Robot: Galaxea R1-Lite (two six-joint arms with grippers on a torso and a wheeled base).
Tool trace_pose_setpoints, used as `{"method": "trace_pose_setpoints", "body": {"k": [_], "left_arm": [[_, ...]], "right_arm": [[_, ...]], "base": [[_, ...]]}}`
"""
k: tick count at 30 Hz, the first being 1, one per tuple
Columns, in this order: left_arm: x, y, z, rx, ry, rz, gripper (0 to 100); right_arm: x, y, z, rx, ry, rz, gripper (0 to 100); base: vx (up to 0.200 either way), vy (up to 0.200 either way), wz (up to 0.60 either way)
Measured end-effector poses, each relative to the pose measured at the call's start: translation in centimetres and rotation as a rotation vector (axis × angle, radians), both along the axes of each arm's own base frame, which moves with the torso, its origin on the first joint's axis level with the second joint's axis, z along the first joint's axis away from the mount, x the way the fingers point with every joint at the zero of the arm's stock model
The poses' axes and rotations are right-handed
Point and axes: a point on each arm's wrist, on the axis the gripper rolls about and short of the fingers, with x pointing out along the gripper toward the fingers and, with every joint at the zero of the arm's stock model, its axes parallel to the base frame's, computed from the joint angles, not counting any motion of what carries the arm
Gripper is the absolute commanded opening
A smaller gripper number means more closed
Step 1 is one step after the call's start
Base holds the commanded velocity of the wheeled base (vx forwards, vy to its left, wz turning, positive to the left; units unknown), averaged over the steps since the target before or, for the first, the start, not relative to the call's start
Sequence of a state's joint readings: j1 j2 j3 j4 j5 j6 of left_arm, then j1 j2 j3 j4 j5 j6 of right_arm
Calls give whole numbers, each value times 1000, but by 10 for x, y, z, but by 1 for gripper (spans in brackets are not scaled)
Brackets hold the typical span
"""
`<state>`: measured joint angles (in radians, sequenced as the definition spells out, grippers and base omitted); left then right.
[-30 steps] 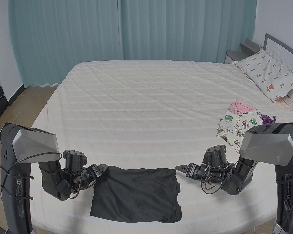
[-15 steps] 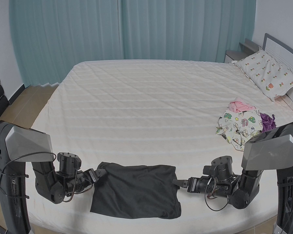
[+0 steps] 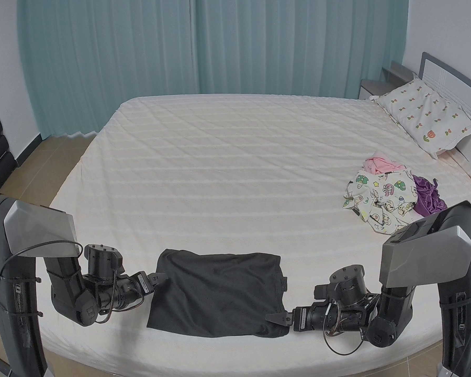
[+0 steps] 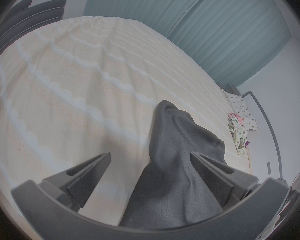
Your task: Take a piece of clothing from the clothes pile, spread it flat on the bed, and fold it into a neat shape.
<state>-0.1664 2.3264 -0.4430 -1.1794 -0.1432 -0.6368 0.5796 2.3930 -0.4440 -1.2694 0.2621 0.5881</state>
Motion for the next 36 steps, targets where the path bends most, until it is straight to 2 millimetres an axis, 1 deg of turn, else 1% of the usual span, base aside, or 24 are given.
{"method": "trace_pose_setpoints", "body": {"k": [8, 9, 13, 17, 25, 29, 30, 33, 36], "left_arm": [[2, 1, 1, -3, -7, 6, 100], [3, 1, 1, -4, -9, 7, 100], [4, 1, 1, -4, -11, 8, 100], [4, 2, 1, -4, -11, 11, 100], [6, 3, 1, -3, -10, 16, 100], [1, 4, 1, 1, 1, 10, 100], [-1, 4, 1, 0, 5, 4, 100], [-8, 3, 1, -8, 17, -62, 100], [-17, 3, 1, 21, 25, -141, 100]], "right_arm": [[-3, 13, -5, -20, 23, 46, 100], [-3, 14, -5, -23, 23, 51, 0], [-6, 15, -9, -59, 47, 70, 0], [-11, 12, -11, -131, 68, 114, 0], [-16, 3, -3, -153, 64, 118, 0], [-18, 0, -1, -155, 67, 115, 0], [-19, -1, 0, -155, 67, 114, 100], [-19, -2, 0, -156, 70, 113, 100], [-20, -2, 0, -155, 70, 113, 100]], "base": [[0, 0, 0], [0, 0, 0], [0, 0, 0], [0, 0, 0], [0, 0, 0], [0, 0, 0], [0, 0, 0], [0, 0, 0], [0, 0, 0]]}}
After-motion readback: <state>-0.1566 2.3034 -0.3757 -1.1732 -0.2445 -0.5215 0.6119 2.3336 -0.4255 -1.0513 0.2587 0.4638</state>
